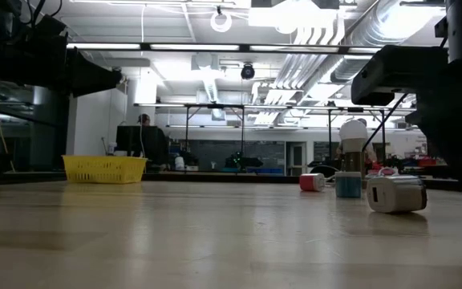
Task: Pick & Place Office items
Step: Put the black charger adapter into the orange bin
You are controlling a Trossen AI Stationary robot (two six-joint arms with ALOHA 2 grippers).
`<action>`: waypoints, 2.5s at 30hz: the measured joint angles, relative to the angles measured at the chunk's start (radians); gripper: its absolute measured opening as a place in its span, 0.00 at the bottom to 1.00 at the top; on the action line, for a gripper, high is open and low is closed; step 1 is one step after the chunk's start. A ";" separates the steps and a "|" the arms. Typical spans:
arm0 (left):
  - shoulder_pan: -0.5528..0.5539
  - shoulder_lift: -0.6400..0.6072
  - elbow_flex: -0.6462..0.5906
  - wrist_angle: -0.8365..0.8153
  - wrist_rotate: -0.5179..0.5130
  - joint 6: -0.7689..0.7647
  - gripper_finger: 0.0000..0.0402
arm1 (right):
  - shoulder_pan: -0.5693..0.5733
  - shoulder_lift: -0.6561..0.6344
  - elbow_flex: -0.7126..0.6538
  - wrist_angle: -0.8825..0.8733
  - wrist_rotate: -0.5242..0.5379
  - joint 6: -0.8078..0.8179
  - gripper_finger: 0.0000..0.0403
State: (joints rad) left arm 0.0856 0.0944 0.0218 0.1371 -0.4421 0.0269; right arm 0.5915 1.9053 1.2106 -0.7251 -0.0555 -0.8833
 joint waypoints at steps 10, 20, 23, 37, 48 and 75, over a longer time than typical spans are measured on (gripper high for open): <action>0.000 0.000 0.000 0.000 0.000 0.000 0.60 | 0.009 -0.007 0.000 0.013 0.004 0.018 0.35; 0.000 0.000 0.000 0.000 0.000 0.000 0.60 | 0.050 -0.096 0.041 0.033 0.091 0.154 0.35; 0.000 0.000 0.000 0.000 0.000 0.000 0.60 | 0.066 -0.121 0.060 0.032 0.150 0.229 0.35; 0.000 0.000 0.000 0.000 0.000 0.000 0.60 | 0.127 -0.210 0.067 -0.099 0.180 0.692 0.35; 0.000 0.000 0.000 0.000 0.000 0.000 0.60 | 0.249 -0.265 0.067 -0.198 0.323 1.116 0.34; 0.000 0.000 0.000 0.000 0.000 0.000 0.60 | 0.585 -0.224 0.066 -0.383 0.301 2.114 0.34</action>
State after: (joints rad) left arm 0.0856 0.0944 0.0216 0.1374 -0.4421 0.0270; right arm 1.1761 1.6812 1.2762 -1.1083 0.2455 1.2311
